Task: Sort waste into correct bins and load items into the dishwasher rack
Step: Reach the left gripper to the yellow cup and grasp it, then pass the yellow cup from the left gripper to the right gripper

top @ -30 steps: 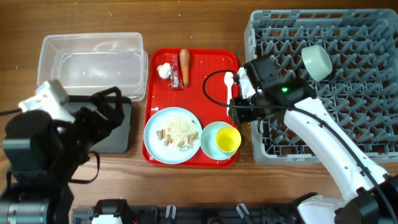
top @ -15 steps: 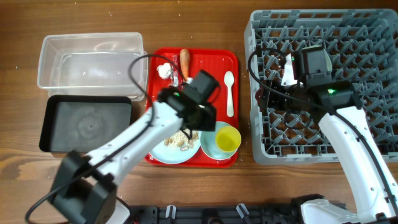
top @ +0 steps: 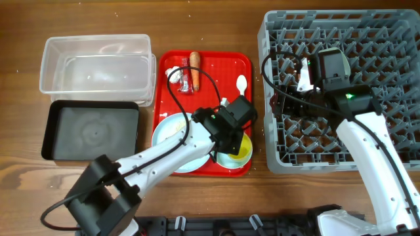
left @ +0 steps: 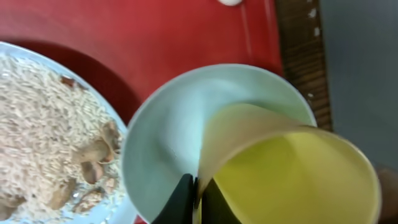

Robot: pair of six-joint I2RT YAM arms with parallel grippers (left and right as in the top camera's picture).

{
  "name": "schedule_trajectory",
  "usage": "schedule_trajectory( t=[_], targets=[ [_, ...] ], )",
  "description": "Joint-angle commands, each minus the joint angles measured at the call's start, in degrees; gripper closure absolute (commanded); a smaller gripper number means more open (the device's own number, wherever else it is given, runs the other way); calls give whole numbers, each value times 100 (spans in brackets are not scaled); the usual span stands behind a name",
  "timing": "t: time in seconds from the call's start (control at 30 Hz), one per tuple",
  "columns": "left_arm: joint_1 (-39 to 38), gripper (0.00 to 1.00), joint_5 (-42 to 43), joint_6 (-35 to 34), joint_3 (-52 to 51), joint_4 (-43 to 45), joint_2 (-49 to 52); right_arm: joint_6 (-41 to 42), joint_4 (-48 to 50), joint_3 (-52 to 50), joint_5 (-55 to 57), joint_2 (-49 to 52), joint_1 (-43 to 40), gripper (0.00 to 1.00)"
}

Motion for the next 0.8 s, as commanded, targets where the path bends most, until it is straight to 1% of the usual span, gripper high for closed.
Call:
schedule_trajectory(
  t=[0.0, 0.1, 0.13, 0.2, 0.23, 0.27, 0.3, 0.33, 0.37, 0.4, 0.43, 0.47, 0.5, 0.53, 0.57, 0.6, 0.67, 0.77],
  targets=[
    [192, 96, 33, 26, 55, -57, -46, 17, -13, -2, 94, -72, -17, 29],
    [688, 96, 938, 26, 492, -468, -481, 11, 4, -2, 46, -72, -17, 30],
    [903, 96, 1255, 28, 566, -490, -656, -87, 50, -2, -70, -72, -17, 33],
    [1453, 96, 1934, 24, 590, -431, -1038, -658, 315, -2, -859, -72, -17, 36],
    [1947, 96, 2664, 24, 588, -350, -1252, -1023, 522, -2, -1543, -74, -17, 37],
    [2304, 96, 3294, 26, 588, -258, -1355, -1189, 691, -2, -2026, -72, -17, 38],
    [2684, 96, 3985, 24, 588, -146, -1412, -1351, 1012, -2, -2785, -72, -17, 38],
    [2970, 96, 4503, 15, 588, -74, -1421, -1355, 1268, -2, -3215, -72, -17, 38],
    [3257, 96, 4996, 9, 588, -20, -1421, -1355, 1471, -2, -3523, -74, -17, 37],
    [3484, 96, 5392, 11, 588, 11, -1421, -1353, 1751, -2, -3875, -72, -17, 34],
    [3663, 96, 5674, 13, 588, 46, -1421, -1353, 1996, -2, -4194, -72, -17, 29],
    [3932, 96, 6201, 28, 588, 149, -1421, -1309, 2498, -2, -4826, -72, -17, 21],
    [4030, 96, 6461, 26, 588, 225, -1421, -1305, 2820, -2, -5235, -72, -17, 16],
    [4076, 96, 6664, 26, 588, 310, -1421, -1300, 3053, -2, -5539, -72, -15, 14],
    [4098, 96, 6889, 2, 588, 426, -1421, -1152, 3357, -2, -5855, -72, -15, 13],
    [4096, 96, 7158, -33, 588, 566, -1421, -866, 3550, -2, -5869, -72, -13, 12],
    [4096, 96, 7357, -160, 588, 743, -1421, -824, 3591, -2, -5882, -72, 9, 12],
    [4072, 96, 7394, -352, 588, 1040, -1421, -837, 3646, -2, -6041, -72, 170, 16]
  ],
)
